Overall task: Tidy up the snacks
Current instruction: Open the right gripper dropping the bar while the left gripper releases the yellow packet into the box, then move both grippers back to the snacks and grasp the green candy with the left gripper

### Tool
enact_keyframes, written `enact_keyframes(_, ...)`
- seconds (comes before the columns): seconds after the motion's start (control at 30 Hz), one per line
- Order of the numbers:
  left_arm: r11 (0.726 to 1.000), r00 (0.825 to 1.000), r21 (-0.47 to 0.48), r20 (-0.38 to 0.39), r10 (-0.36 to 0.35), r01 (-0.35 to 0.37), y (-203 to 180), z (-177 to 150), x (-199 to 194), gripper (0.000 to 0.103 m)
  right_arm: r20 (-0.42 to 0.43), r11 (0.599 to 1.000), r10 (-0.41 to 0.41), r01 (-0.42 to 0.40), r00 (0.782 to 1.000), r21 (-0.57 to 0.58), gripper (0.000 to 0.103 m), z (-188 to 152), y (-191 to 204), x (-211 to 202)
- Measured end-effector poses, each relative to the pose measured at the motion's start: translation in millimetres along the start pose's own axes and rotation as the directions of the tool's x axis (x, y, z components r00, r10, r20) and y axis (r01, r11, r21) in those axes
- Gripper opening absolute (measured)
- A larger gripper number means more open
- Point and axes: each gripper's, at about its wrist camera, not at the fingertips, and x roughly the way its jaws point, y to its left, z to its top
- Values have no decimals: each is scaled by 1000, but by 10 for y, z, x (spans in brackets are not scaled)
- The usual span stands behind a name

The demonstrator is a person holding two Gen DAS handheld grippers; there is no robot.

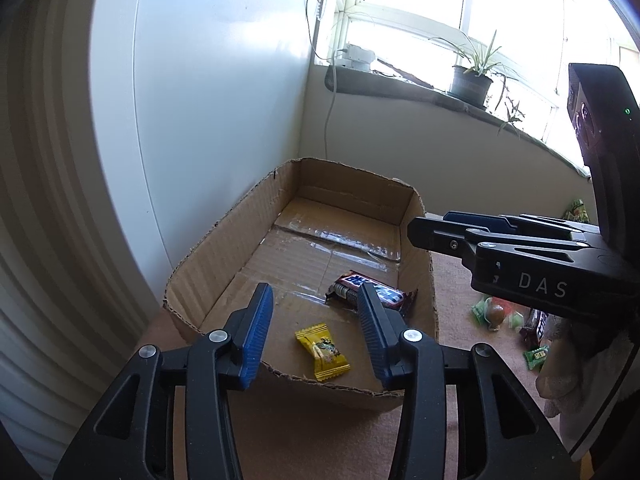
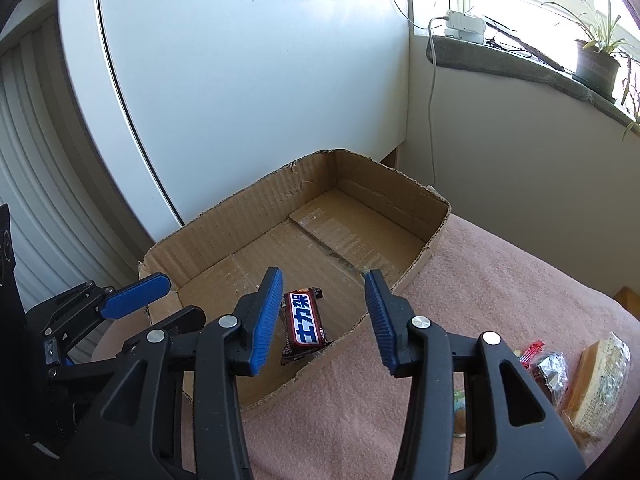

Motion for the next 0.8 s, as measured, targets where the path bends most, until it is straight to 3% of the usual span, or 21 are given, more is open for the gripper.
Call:
enact_keyframes(0.23,999,999,7,8,-32,32,-137,-13,-64,43,26,1000,-13,13,1000,18,46,-142,-139,-304)
enact_keyframes(0.33,999,999,12,8,-49,49,-213,-38,-71,43,34,999,-38,37,999,37,57,-263,-264,-473)
enact_keyframes(0.43,997,998,18,5,-69,69,-303,-66,-74,43,50,996,-64,61,997,65,59,-411,-439,-687)
enact_keyframes(0.57,994,995,33,-7,-101,101,-460,-116,-74,43,67,989,-104,97,992,109,71,-628,-673,-963)
enact_keyframes(0.8,984,986,61,-39,-164,166,-725,-184,-27,43,53,969,-200,189,978,159,71,-1014,-1095,-1347)
